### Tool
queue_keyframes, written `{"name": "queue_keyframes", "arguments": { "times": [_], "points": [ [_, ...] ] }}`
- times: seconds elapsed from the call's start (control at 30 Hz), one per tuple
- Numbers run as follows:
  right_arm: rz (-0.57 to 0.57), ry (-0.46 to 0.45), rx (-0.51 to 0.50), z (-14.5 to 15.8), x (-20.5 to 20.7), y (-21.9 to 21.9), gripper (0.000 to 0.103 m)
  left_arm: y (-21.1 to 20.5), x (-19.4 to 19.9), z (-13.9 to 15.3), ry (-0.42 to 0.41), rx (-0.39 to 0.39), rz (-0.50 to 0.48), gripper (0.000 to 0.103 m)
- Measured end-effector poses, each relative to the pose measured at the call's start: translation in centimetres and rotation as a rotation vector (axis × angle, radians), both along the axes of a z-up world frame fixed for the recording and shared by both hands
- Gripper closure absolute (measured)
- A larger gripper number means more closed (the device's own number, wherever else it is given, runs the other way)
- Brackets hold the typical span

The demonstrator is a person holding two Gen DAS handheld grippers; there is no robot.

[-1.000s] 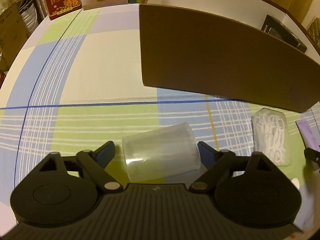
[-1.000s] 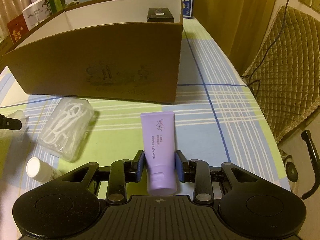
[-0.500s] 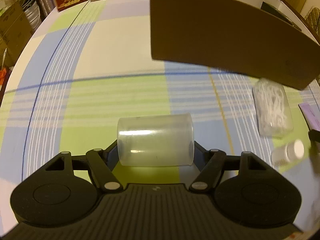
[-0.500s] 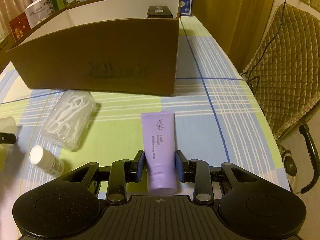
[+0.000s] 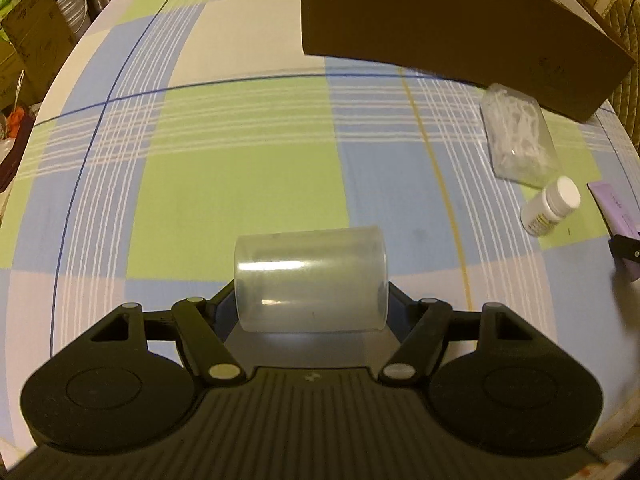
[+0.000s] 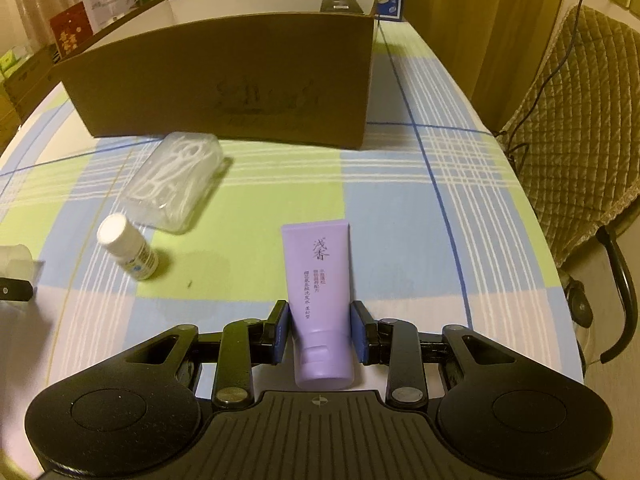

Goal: Organize objects
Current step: 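Lift the purple tube in the right tool while the left tool lifts the clear cup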

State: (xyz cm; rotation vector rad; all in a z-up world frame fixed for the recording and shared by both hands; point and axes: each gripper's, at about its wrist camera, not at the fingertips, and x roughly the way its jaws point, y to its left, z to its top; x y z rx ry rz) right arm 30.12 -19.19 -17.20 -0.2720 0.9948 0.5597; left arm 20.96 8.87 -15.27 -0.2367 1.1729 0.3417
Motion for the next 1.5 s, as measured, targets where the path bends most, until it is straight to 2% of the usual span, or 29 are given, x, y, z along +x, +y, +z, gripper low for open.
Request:
{"name": "queue_keyframes", "arguments": {
  "times": [0.5,1.07,1.5],
  "points": [
    [0.017,0.018,0.017,0.3,-1.1,-0.9,0.074,-2.2,-1.0,0.1,0.010,0.025,-0.018,0.034],
    [0.013,0.027,0.041,1.4,-1.4,-1.2,0.074,-2.1,-1.3,0.7,0.003,0.041,-0.038,0.034],
    [-0.013,0.031,0.083,2.4,-1.2,-1.4,0.074,-1.8,-1.4,2.3,-0.032,0.049,-0.060,0.034]
  ]
}}
